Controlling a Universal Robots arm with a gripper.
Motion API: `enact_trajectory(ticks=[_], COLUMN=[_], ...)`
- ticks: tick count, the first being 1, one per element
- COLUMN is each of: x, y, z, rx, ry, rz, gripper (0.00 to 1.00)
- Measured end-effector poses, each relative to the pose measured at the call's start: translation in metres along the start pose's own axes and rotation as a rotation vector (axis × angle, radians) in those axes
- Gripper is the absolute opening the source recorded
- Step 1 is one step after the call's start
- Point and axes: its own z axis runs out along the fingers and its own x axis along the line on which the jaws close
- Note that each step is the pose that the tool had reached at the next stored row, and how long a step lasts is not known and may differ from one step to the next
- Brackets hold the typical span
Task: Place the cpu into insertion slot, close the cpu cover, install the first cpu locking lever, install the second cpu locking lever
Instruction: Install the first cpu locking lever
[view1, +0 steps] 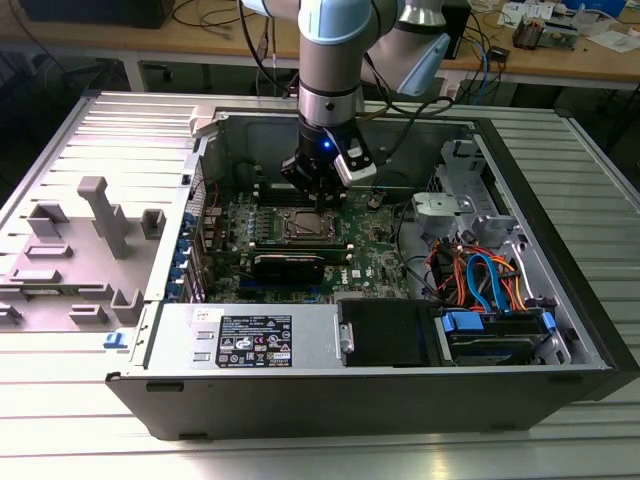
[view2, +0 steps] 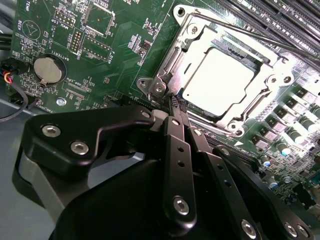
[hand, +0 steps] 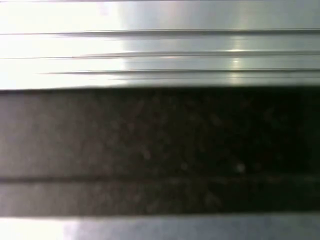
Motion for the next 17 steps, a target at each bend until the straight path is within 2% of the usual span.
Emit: enact_trajectory(ticks=[5, 7, 8, 12, 15, 17], x=[-0.0001, -0.0001, -0.0001, -0.0002, -0.0001, -0.0002], y=[0.0006, 0.0011, 0.0012, 0.0013, 0.0014, 0.0015], z=[0.0021, 0.0026, 0.0027, 0.0029, 0.0020, -0.0009], rx=[-0.0001, -0.0032, -0.0073, -0.0325, -0.0425, -0.0432], ry=[0.0000, 0.0000, 0.0000, -0.0001, 0.0000, -0.0001], rz=[0.000, 0.000, 0.000, 0.001, 0.001, 0.001], gripper=[0.11, 0.11, 0.11, 0.11, 0.11, 0.11])
